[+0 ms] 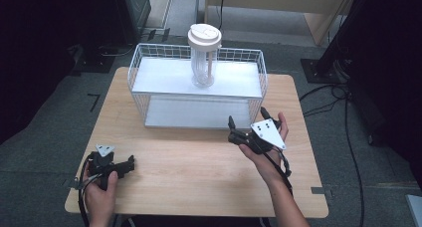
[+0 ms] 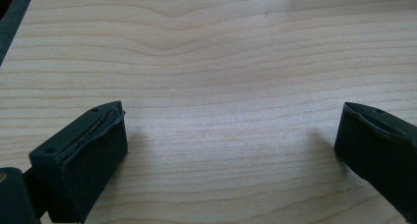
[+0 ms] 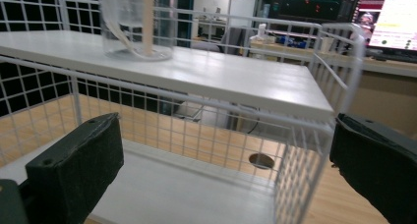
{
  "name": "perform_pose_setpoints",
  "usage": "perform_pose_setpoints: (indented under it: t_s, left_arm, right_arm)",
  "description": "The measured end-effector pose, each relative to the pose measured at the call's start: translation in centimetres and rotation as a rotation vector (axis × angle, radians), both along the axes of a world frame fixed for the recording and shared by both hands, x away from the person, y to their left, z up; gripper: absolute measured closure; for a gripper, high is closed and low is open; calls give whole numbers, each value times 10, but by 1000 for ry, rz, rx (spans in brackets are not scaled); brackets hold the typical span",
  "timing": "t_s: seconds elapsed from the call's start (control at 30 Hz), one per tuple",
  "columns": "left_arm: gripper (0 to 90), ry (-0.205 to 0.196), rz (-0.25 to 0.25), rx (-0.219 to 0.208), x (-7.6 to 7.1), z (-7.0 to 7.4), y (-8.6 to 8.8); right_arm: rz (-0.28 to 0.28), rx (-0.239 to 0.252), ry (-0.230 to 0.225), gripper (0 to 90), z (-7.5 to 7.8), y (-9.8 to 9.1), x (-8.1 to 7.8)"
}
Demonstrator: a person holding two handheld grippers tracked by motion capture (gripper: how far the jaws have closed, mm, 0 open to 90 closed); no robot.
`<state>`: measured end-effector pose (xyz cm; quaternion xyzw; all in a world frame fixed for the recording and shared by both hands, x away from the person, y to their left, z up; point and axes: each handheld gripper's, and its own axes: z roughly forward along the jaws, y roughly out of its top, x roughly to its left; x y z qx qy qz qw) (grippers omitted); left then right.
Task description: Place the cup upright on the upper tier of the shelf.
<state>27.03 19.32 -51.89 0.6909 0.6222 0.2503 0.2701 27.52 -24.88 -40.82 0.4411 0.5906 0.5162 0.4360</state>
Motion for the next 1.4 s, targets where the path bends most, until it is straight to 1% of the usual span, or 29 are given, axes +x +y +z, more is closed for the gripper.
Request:
perform_pose_setpoints:
  t_s: [0.03, 0.07, 0.17, 0.23, 0.33, 0.47, 0.5, 0.53, 0.57, 0.6, 0.67, 0.7, 0.77, 0.8, 0.83, 0.87, 1.0, 1.03, 1.07, 1.1, 1.17, 1.3, 1.37, 1.4]
  left_arm:
    - [0, 0, 0, 0, 0, 0, 0]
    - [0, 0, 0, 0, 0, 0, 0]
    - [0, 1, 0, 0, 0, 0, 0]
    - [0, 1, 0, 0, 0, 0, 0]
    - [0, 1, 0, 0, 0, 0, 0]
    - [0, 0, 0, -1, 0, 0, 0]
    - [0, 0, 0, -1, 0, 0, 0]
    - [0, -1, 1, -1, 0, 0, 0]
    - [0, 0, 1, -1, 0, 0, 0]
    - [0, -1, 1, -2, 0, 0, 0]
    - [0, -1, 1, -1, 0, 0, 0]
    - [0, -1, 1, -1, 0, 0, 0]
    - [0, -1, 1, -1, 0, 0, 0]
    - [0, 0, 0, -1, 0, 0, 0]
    - [0, -1, 1, -1, 0, 0, 0]
    - [0, -1, 1, -1, 0, 0, 0]
    - [0, -1, 1, -1, 0, 0, 0]
    - [0, -1, 1, -1, 0, 0, 0]
    - [0, -1, 1, -1, 0, 0, 0]
    - [0, -1, 1, -1, 0, 0, 0]
    - [0, -1, 1, -1, 0, 0, 0]
    - [0, -1, 1, -1, 0, 0, 0]
    - [0, -1, 1, -1, 0, 0, 0]
    - [0, -1, 1, -1, 0, 0, 0]
  right_arm:
    - [0, 0, 0, 0, 0, 0, 0]
    - [-18, 0, 5, 0, -4, -9, -3]
    - [-30, 0, 13, 0, -8, -15, -6]
    - [-51, -5, 32, 0, -16, -25, -11]
    - [-68, -10, 47, 0, -25, -35, -17]
    - [-99, -5, 81, 0, -40, -50, -26]
    - [-99, -5, 81, 0, -40, -50, -26]
    - [-112, -4, 98, 0, -46, -57, -30]
    - [-112, -4, 98, 0, -46, -57, -30]
    - [-127, 2, 116, 0, -52, -64, -34]
    - [-137, -5, 132, 0, -58, -71, -37]
    - [-137, -5, 132, 0, -58, -71, -37]
    - [-149, -21, 142, 0, -64, -78, -40]
    - [-167, -26, 162, 0, -71, -86, -43]
    - [-167, -26, 162, 0, -71, -86, -43]
    - [-180, -37, 184, 0, -78, -95, -47]
    - [-204, -29, 233, 0, -89, -111, -54]
    - [-204, -29, 233, 0, -89, -111, -54]
    - [-217, -29, 259, 0, -95, -120, -56]
    - [-223, -25, 277, 0, -98, -125, -58]
    - [-232, -31, 301, 0, -103, -134, -61]
    - [-231, -37, 344, 0, -109, -145, -68]
    - [-228, -41, 378, 0, -111, -151, -71]
    - [-228, -41, 378, 0, -111, -151, -71]
